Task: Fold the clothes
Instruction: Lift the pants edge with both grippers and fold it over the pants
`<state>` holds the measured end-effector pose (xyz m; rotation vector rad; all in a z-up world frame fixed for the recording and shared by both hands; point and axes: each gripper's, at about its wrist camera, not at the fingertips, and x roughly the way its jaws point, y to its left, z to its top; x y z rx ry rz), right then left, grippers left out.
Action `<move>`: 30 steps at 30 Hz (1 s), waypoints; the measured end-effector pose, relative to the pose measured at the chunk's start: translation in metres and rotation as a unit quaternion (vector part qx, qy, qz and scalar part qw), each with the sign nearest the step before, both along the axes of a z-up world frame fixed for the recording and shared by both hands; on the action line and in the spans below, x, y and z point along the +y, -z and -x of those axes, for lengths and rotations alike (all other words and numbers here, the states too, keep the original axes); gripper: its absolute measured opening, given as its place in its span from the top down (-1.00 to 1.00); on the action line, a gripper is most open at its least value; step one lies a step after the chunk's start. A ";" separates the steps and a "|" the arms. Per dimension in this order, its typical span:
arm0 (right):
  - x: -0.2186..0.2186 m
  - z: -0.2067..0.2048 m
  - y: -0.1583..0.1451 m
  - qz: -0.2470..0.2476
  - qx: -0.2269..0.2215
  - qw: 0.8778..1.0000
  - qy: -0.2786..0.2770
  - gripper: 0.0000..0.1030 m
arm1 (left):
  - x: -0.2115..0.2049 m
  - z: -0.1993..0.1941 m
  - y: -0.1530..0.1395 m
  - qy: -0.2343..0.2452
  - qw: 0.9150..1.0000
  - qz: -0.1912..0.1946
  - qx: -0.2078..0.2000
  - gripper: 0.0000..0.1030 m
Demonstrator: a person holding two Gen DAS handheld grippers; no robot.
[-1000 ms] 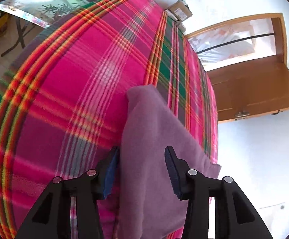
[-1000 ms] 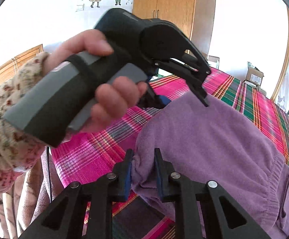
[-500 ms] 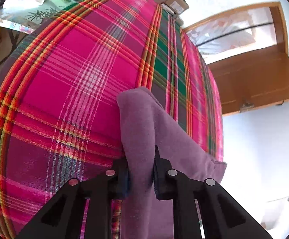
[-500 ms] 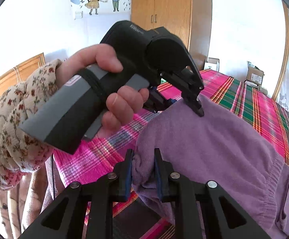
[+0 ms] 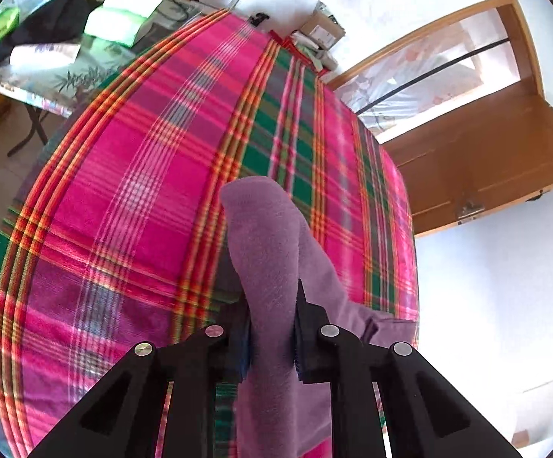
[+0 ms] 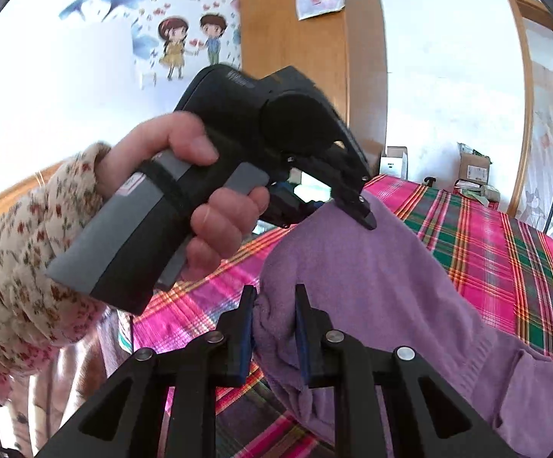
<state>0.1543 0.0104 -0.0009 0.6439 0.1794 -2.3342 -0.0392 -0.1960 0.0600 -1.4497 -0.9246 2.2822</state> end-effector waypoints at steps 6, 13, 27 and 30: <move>0.002 -0.004 -0.030 0.031 0.015 0.999 0.022 0.63 | 0.022 -0.009 -0.027 -0.008 1.000 0.004 0.022 0.67; 0.013 0.007 -0.067 0.052 0.033 0.997 0.043 0.63 | 0.066 -0.010 -0.051 -0.005 0.999 0.016 0.047 0.67; 0.093 0.027 -0.095 0.088 0.044 0.990 0.102 0.64 | 0.147 -0.003 -0.083 0.027 0.997 0.023 0.075 0.67; 0.112 0.028 -0.098 0.093 0.041 0.988 0.117 0.64 | 0.170 0.001 -0.085 0.044 0.996 0.024 0.078 0.67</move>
